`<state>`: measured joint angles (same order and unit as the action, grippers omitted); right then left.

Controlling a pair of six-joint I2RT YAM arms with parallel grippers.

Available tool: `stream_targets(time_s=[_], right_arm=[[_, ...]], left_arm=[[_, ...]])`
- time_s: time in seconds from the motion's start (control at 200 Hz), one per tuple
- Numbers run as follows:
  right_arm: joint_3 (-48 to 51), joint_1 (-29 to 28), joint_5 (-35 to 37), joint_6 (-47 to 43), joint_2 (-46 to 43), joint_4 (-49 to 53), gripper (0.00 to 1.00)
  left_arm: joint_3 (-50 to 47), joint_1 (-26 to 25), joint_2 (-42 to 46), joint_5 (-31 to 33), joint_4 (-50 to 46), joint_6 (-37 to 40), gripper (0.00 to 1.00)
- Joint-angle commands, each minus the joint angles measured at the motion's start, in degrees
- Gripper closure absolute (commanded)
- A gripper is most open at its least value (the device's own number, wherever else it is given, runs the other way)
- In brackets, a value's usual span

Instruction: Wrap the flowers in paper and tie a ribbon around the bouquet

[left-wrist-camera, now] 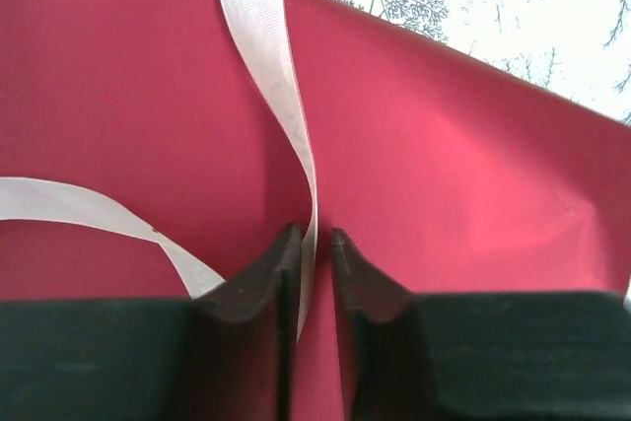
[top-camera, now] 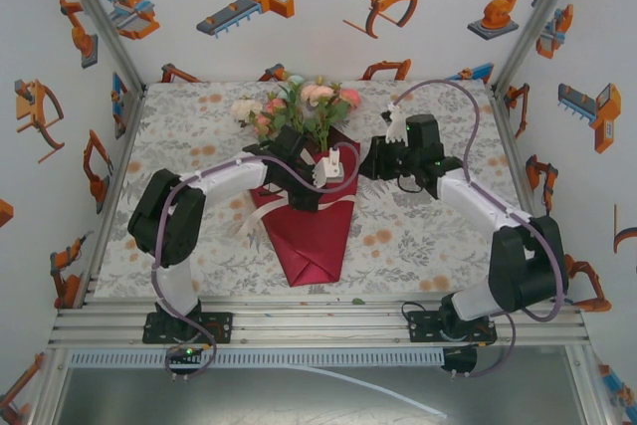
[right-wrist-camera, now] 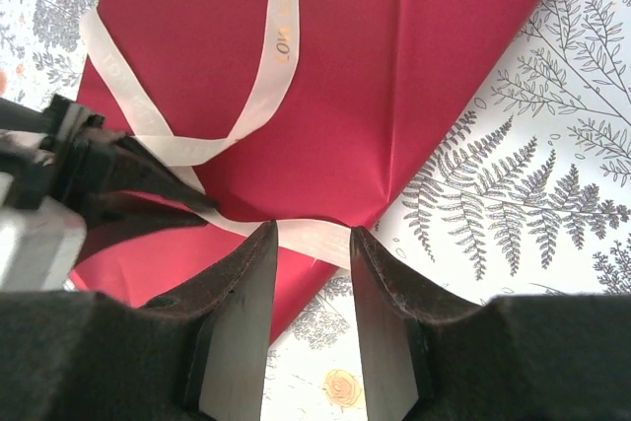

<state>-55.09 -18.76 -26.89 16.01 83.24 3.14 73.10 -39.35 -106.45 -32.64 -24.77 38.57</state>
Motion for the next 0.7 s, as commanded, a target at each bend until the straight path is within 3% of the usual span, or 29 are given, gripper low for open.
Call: stream_targets(time_s=[0.0, 0.215, 0.285, 0.426, 0.566, 0.696], right_arm=[[2.65, 0.14, 1.24, 1.2, -2.63, -0.74, 0.62], [11.73, -1.08, -0.59, 2.07, -8.68, -12.13, 0.58], [14.84, -4.47, -0.03, 1.16, -10.58, -16.57, 0.57], [21.84, -12.84, 9.03, 0.26, -11.5, -29.91, 0.55], [25.64, -19.54, 19.5, 10.01, -5.64, -44.35, 0.55], [24.16, -21.45, 25.21, 27.08, 1.79, -49.73, 0.55]], left_arm=[[1.64, -0.2, 0.85, -1.77, -1.34, 0.97, 1.0], [-2.87, 0.39, 7.16, -4.63, 9.45, -6.13, 1.0], [-2.79, 0.49, 7.71, -3.81, 11.34, -8.9, 1.0], [-2.2, 0.81, 8.02, -2.87, 13.67, -13.62, 1.0], [-1.49, 1.17, 7.5, -2.1, 14.47, -17.46, 1.0], [-1.13, 1.21, 6.69, -0.4, 15.45, -20.66, 0.98]])
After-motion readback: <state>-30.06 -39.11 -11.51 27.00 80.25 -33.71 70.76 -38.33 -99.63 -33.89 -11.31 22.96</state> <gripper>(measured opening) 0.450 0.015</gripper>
